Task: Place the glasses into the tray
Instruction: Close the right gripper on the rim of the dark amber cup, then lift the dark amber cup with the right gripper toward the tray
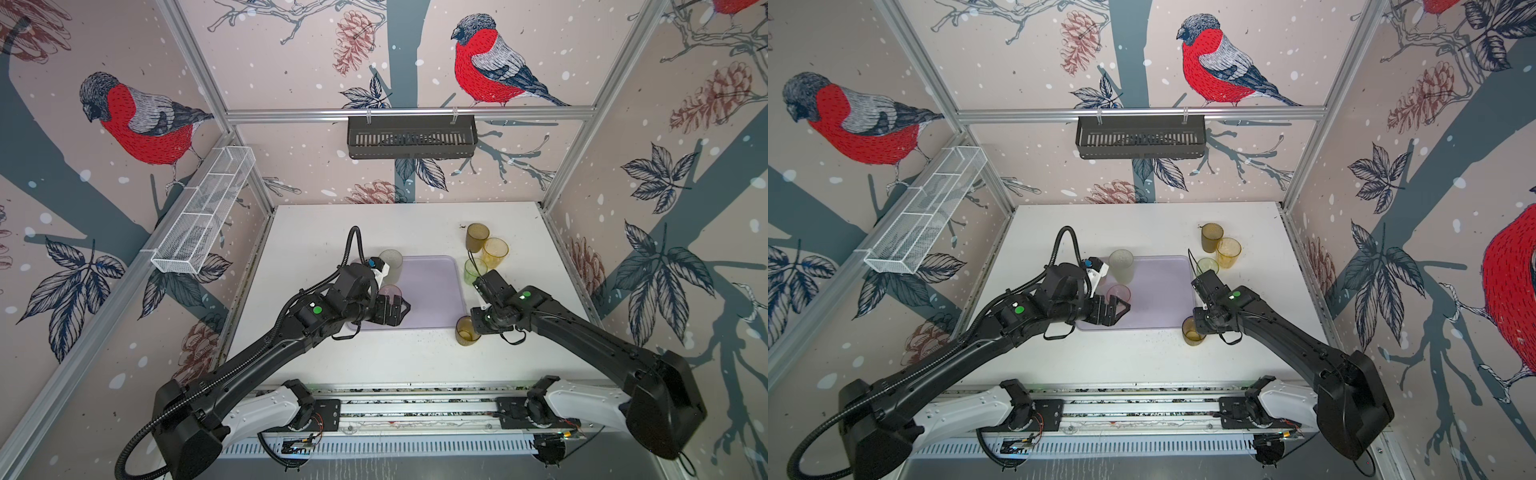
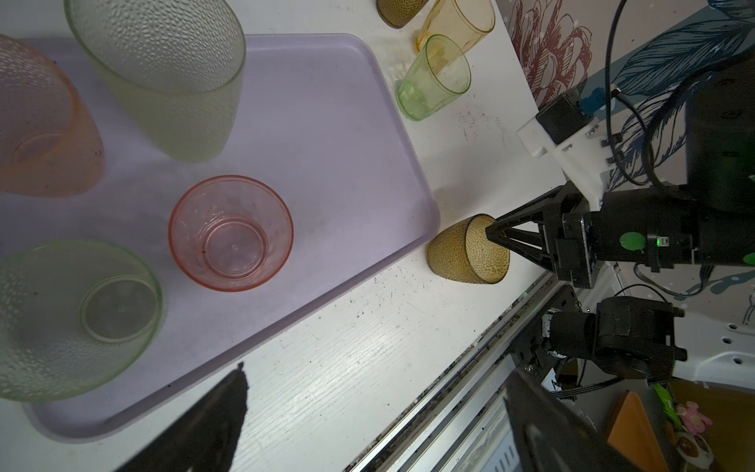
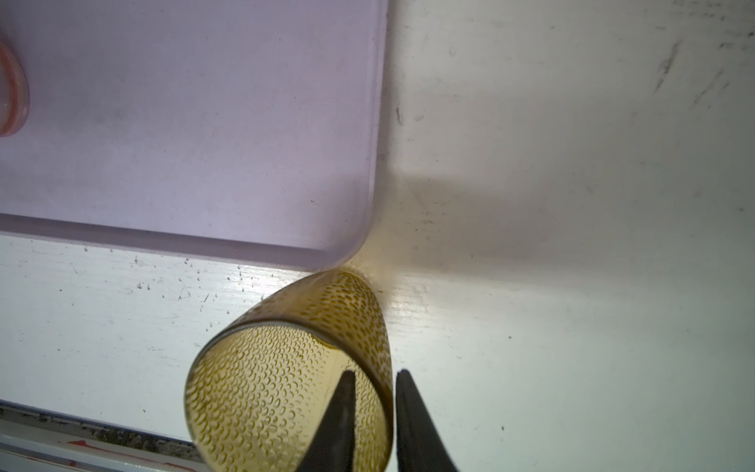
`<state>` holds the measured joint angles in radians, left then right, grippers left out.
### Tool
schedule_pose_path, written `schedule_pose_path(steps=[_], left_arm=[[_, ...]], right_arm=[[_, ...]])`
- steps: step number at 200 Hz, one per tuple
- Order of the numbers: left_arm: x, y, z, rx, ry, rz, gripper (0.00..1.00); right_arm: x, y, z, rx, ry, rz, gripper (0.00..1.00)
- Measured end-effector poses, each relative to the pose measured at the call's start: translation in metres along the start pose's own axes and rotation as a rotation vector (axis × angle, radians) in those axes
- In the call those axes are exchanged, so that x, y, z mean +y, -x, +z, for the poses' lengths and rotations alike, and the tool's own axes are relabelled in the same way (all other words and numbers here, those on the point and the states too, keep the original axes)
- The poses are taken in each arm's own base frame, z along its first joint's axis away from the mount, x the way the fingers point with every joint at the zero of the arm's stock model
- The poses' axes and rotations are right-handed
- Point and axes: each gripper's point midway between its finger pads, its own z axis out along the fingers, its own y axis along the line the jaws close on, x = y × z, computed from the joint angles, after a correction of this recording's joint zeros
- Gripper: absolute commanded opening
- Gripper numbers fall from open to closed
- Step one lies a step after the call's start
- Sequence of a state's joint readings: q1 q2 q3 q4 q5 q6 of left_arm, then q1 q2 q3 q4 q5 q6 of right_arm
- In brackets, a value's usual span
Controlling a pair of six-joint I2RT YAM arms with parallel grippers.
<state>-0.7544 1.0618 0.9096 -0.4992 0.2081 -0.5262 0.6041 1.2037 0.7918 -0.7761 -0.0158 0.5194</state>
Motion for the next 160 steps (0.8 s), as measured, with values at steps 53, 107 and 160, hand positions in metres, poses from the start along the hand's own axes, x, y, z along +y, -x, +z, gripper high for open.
schedule_pose_path(steps=[53,107,160], left_arm=[[0.001,0.002,-0.006,-0.018,0.010,0.002,0.98],[0.002,0.003,-0.010,-0.023,0.019,0.004,0.98],[0.001,0.004,-0.010,-0.022,0.020,0.004,0.98]], right_arm=[[0.000,0.000,0.001,0.003,-0.007,-0.004,0.12],[-0.001,-0.001,0.001,0.001,-0.014,-0.009,0.10],[0.001,0.001,-0.003,-0.022,-0.012,-0.017,0.06]])
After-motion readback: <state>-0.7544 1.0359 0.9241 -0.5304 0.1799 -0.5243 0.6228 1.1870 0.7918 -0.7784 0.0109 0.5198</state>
